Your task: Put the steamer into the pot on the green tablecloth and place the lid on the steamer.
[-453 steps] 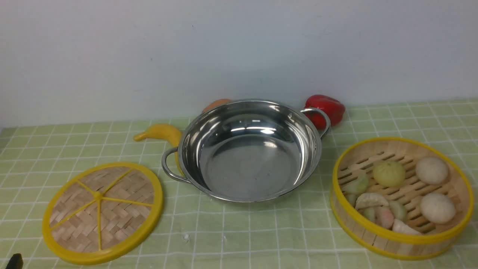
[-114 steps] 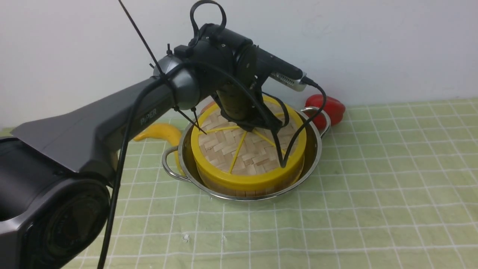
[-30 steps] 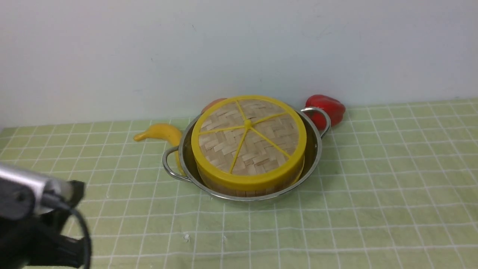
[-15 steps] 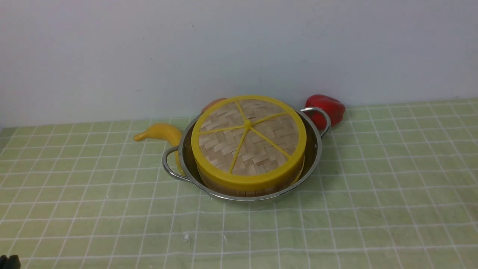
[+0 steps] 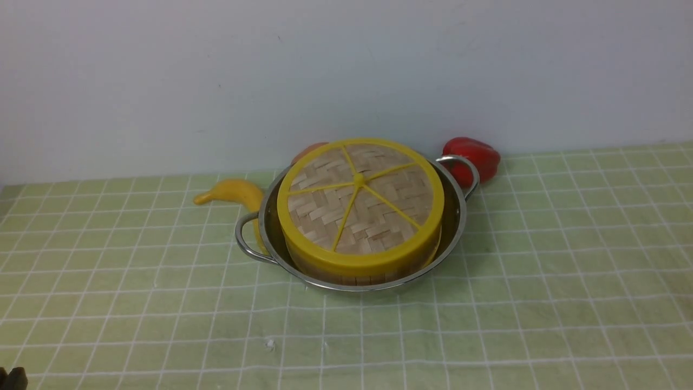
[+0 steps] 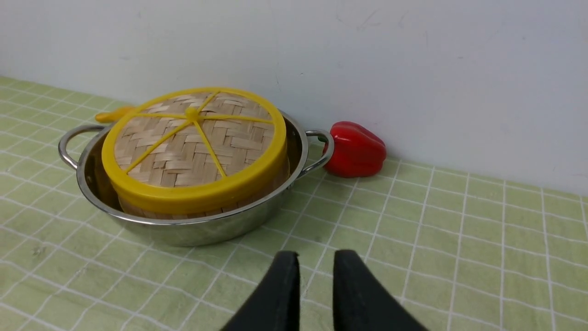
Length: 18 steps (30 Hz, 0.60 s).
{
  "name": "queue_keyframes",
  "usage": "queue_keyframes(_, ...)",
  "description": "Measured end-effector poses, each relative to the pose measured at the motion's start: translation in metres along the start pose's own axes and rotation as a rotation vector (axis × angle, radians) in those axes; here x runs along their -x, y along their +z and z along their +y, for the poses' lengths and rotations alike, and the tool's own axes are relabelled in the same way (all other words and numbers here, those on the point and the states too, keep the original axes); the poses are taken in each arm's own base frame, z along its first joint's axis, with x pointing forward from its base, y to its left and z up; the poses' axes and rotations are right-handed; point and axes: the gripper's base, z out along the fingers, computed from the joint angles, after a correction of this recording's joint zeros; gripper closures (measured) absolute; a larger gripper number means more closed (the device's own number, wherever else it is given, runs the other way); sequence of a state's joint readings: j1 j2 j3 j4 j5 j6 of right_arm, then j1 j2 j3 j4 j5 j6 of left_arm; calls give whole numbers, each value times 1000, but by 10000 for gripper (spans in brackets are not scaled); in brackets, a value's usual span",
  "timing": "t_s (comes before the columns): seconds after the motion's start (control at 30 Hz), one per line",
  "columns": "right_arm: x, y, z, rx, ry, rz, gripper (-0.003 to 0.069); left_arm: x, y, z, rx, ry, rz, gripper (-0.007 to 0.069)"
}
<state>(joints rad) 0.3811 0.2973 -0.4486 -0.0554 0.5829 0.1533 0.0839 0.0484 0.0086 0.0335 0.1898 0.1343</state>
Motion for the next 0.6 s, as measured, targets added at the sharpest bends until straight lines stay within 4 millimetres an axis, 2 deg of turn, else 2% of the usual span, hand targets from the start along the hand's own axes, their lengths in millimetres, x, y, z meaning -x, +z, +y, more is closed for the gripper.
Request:
queue_keyframes(0.2, 0, -1, 0, -5, 3, -7, 501, 0, 0, 0, 0, 0, 0, 550)
queue_keyframes(0.37, 0, -14, -8, -126, 19, -100, 489, 0, 0, 0, 0, 0, -1, 539)
queue_keyframes(0.43, -7, -15, -11, -171, 18, -114, 486, 0, 0, 0, 0, 0, -1, 539)
queue_keyframes(0.6, -42, -15, -18, -285, 24, -178, 473, 0, 0, 0, 0, 0, -1, 533)
